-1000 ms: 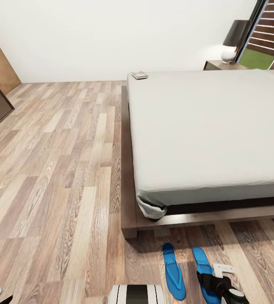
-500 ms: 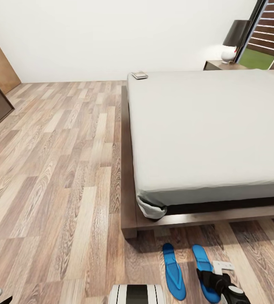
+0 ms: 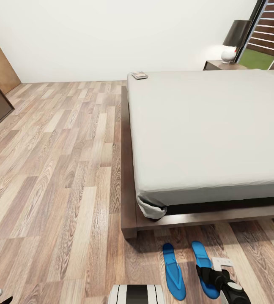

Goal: In the bedroom, move the book from the bed onto either nightstand, and place the two sandals side by side next to the bed.

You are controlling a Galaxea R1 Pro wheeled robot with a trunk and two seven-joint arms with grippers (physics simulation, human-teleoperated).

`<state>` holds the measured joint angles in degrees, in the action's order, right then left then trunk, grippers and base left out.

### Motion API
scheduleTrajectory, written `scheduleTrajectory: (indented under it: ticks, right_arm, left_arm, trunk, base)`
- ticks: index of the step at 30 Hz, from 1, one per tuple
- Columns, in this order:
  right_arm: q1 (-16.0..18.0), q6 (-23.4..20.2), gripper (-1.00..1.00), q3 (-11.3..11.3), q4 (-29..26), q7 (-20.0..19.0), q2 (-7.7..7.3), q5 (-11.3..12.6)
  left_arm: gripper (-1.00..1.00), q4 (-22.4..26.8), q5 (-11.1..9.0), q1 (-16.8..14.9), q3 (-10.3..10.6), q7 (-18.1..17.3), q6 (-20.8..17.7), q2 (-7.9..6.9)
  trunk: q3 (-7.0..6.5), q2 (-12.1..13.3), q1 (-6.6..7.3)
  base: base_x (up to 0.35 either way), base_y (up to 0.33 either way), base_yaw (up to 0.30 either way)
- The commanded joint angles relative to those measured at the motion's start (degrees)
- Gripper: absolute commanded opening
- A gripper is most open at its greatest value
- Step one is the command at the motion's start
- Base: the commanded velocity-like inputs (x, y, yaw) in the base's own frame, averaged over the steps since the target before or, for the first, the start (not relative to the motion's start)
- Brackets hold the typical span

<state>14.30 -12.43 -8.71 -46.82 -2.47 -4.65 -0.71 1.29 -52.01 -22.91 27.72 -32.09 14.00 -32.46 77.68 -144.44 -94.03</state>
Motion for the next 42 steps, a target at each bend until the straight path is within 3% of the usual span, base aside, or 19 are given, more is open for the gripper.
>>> scheduleTrajectory:
  ticks: [1,11,18,34,42]
  right_arm:
    - [0.04,-0.25,-1.0,-0.08,-0.07,-0.26,-0.02,-0.08]
    - [0.14,0.15,-1.0,0.24,-0.07,-0.11,-0.06,-0.14]
    - [0.17,3.57,-1.0,0.27,0.03,0.12,-0.01,-0.16]
    - [1.06,4.31,-1.0,0.36,0.2,0.1,-0.02,-0.16]
    - [1.19,4.34,-1.0,2.46,0.74,0.25,-0.01,-0.14]
  left_arm:
    - [1.0,-0.05,-0.37,-0.03,0.48,-0.15,0.24,-0.01]
    - [1.0,0.02,-0.37,-0.03,0.49,-0.16,0.24,0.02]
    - [1.0,0.02,-0.37,-0.03,0.49,-0.11,0.24,0.02]
    - [1.0,-0.06,-0.37,-0.03,0.49,-0.16,0.24,-0.03]
    - [1.0,-0.06,-0.37,-0.03,0.49,-0.16,0.24,-0.04]
  trunk:
    - [0.04,-0.02,0.01]
    - [0.04,-0.02,0.01]
    - [0.04,-0.02,0.01]
    - [0.04,-0.02,0.01]
    - [0.7,-0.06,-0.07]
  base:
    - [0.0,0.0,0.0]
    - [0.0,0.0,0.0]
    - [0.0,0.0,0.0]
    - [0.0,0.0,0.0]
    - [0.0,0.0,0.0]
